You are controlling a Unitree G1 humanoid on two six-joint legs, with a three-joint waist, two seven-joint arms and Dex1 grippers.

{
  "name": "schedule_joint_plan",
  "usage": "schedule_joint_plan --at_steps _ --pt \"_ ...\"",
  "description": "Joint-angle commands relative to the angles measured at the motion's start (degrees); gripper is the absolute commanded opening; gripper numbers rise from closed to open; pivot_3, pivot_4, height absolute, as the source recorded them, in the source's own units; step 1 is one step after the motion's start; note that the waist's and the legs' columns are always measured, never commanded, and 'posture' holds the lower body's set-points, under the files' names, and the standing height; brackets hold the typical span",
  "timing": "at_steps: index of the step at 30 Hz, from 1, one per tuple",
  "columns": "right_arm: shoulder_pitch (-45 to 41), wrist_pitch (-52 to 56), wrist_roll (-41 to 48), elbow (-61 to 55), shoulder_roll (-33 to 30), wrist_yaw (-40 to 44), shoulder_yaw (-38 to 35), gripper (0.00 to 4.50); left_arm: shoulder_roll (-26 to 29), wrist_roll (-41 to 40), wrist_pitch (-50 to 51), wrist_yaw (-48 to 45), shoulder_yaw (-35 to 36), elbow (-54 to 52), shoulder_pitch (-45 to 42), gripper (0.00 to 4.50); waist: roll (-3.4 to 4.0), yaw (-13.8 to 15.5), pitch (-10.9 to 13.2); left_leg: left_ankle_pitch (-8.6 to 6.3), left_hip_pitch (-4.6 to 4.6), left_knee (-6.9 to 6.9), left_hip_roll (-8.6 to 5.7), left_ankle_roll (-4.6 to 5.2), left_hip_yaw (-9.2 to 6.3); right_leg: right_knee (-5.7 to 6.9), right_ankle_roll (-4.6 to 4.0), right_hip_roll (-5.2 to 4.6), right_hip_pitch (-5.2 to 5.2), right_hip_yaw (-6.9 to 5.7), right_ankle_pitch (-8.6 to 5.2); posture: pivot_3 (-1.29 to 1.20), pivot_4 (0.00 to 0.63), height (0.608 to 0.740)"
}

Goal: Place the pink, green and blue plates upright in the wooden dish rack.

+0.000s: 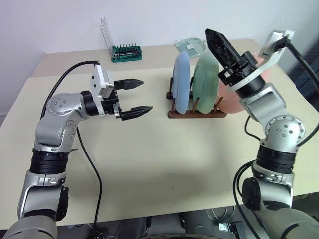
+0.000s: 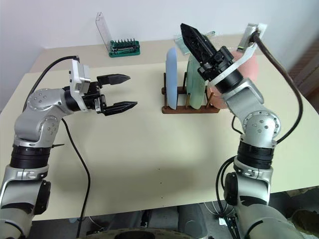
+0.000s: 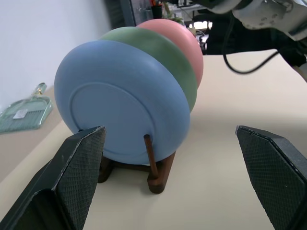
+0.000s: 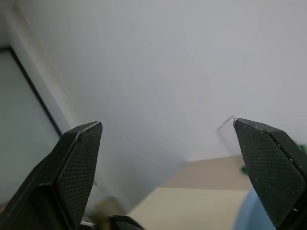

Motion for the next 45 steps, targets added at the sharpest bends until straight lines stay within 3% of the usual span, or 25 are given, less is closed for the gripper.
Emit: schedule_joint_plan --at_steps 1,3,11,18,21,24,28,33,45 --pt "3.37 -5.51 -9.51 -3.48 -5.76 9.54 2.58 4.46 0.44 -1.58 -0.12 -0.35 1.27 -2.05 0.22 4.5 0.0 -0.01 0.0 0.0 0.0 0.0 0.0 0.01 0.01 -0.01 0.0 0.0 0.0 0.0 0.0 0.0 0.15 0.74" --pt "5.3 -9.08 -15.03 -2.5 -8.74 13.16 3.72 4.46 0.31 -1.41 -0.3 -0.15 1.25 -1.71 0.14 4.5 -0.01 -0.03 0.0 0.0 0.0 0.01 0.0 0.01 0.04 -0.01 0.0 0.0 0.0 0.0 0.0 0.0 0.15 0.74" --pt "1.44 -15.15 -20.61 11.43 -11.48 8.01 -6.41 4.46 0.22 -1.92 -0.15 -0.43 1.13 -2.05 0.53 4.5 -0.01 0.24 0.0 0.01 0.03 0.01 0.01 -0.01 0.05 0.01 0.0 0.0 0.01 0.02 0.0 0.0 0.15 0.74" --pt "4.0 -15.77 -22.86 11.22 -13.51 8.54 -8.41 4.46 -0.04 -2.33 0.14 -1.93 0.14 -1.75 0.18 4.5 -0.01 0.02 0.0 0.0 0.02 0.01 0.01 -0.01 0.06 -0.03 0.0 -0.01 0.02 0.02 0.0 0.0 0.15 0.74" --pt "3.84 -19.06 -28.67 15.74 -15.46 4.23 -9.95 3.7 -0.7 -3.15 0.91 -2.71 -0.12 -1.32 -0.86 4.5 -0.01 0.07 0.0 0.0 0.02 0.01 0.01 -0.01 0.06 -0.02 0.0 -0.01 0.02 0.02 0.0 0.0 0.15 0.74" --pt "3.13 -22.43 -30.92 19.36 -16.38 1.41 -12.6 2.18 -1.05 -3.67 1.39 -3.22 -0.42 -1.65 -1.38 4.5 -0.01 0.37 0.0 0.0 0.02 0.03 -0.02 0.0 0.06 -0.04 0.0 -0.03 0.06 0.01 0.0 0.0 0.15 0.74" --pt "5.54 -24.99 -37.22 20.79 -17.46 1.19 -9.5 0.24 -1.5 -3.29 1.4 -3.35 -0.67 -1.68 -1.43 4.5 0.0 -0.06 0.0 0.0 0.05 0.01 0.0 0.0 0.07 -0.04 0.0 -0.01 0.07 0.02 0.0 0.0 0.15 0.74" --pt "7.67 -26.12 -45.38 22.34 -18.45 0.09 -4.35 0.11 -1.67 -3.13 1.37 -3.57 -0.63 -1.53 -1.78 4.5 0.0 -0.17 0.0 0.01 0.07 0.01 0.02 -0.01 0.1 -0.03 0.0 0.02 0.07 0.03 0.0 0.0 0.15 0.74" --pt "6.48 -22.26 -42.85 18.81 -16.25 3.9 -2.38 0.11 -1.32 -3.19 1.6 -2.9 0.0 -2.06 -0.97 4.5 0.0 0.0 0.0 0.01 0.08 0.04 0.01 -0.01 0.08 -0.06 0.0 0.01 0.11 0.03 0.0 0.0 0.15 0.74"
